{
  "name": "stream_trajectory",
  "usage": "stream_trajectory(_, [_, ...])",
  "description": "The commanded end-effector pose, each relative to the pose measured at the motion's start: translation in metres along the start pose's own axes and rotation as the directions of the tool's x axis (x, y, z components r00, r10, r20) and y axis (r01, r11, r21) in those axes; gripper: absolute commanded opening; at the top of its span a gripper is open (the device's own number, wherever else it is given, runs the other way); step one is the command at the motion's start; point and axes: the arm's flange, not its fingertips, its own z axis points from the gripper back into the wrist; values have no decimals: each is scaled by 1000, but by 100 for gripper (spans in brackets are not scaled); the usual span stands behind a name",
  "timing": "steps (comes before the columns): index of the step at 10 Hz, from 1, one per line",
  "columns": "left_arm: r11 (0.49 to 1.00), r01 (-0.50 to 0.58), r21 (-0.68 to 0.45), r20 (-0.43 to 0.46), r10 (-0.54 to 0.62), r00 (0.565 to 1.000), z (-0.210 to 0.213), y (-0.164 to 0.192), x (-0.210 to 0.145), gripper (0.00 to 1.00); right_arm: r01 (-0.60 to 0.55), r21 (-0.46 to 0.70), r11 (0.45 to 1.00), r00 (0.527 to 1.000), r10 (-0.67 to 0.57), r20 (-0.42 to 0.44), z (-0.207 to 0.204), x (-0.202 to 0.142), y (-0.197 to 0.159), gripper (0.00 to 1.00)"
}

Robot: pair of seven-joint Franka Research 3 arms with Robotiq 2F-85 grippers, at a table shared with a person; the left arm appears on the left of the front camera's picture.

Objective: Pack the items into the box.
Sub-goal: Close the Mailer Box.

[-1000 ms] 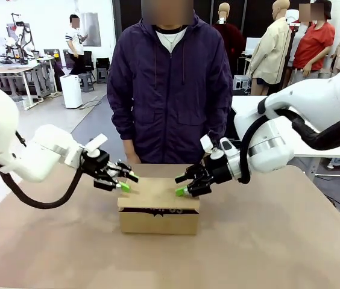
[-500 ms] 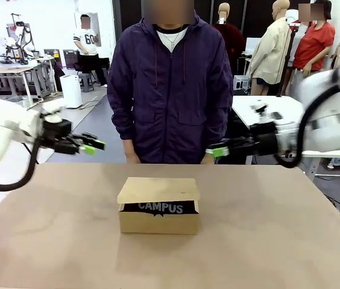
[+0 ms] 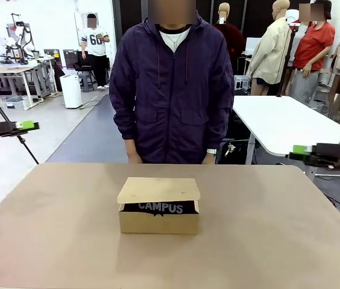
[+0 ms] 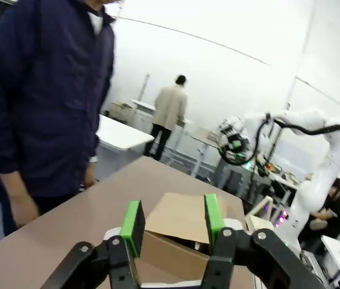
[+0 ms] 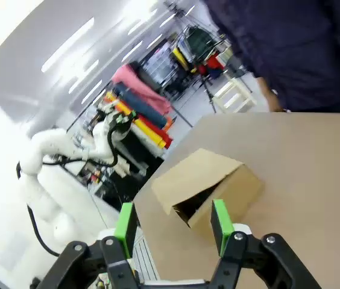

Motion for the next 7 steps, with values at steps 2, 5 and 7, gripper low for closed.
stream_trajectory(2, [998,-6,60,-78,11,997,-21,37,-16,55,0,0,1000,1000,0,0,0,0,0,68])
stream_trajectory(5, [999,-11,43,8,11,1000,8,9,-7,55,0,0,1000,1000,0,0,0,0,0,68])
stream_trajectory(7, [999,-11,43,8,11,1000,8,9,-7,55,0,0,1000,1000,0,0,0,0,0,68])
